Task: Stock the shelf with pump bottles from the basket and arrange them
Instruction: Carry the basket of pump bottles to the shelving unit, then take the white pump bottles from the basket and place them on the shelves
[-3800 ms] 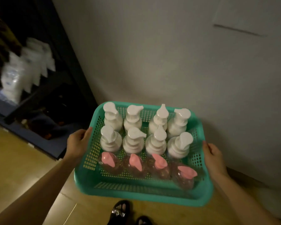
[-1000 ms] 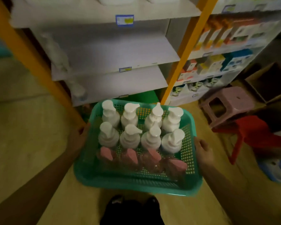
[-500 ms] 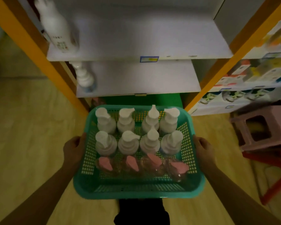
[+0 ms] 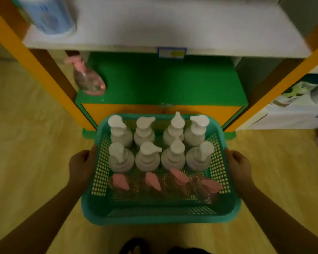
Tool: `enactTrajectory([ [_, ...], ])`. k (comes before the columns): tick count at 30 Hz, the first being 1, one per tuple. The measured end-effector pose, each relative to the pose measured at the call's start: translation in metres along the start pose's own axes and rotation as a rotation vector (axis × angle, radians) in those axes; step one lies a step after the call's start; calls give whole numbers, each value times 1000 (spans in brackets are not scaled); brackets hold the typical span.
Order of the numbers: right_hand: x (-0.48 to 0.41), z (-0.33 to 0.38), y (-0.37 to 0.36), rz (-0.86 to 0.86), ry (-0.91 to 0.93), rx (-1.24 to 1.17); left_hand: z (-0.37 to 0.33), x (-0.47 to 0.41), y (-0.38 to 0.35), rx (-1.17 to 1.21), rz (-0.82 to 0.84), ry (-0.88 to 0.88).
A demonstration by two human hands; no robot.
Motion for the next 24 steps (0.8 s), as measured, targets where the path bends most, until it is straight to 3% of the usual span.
enactTrajectory([
  [10, -60, -132, -110, 32, -27, 20, 112, -16, -120, -18, -27, -3],
  [20, -90, -159, -140, -32, 37, 62, 137, -28, -161, -56, -68, -6],
  [24, -93, -157, -145, 68, 72, 143, 139, -27, -162, -82, -40, 38],
])
Point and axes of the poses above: each hand's wrist, its own x-axis away from the middle knuckle, its own y-axis out of the back of the hand, z = x × y, the point moved 8 cm from there along -x, towards the middle knuckle, and after that the axes turned 12 degrees about -z, right-handed, at the moved point
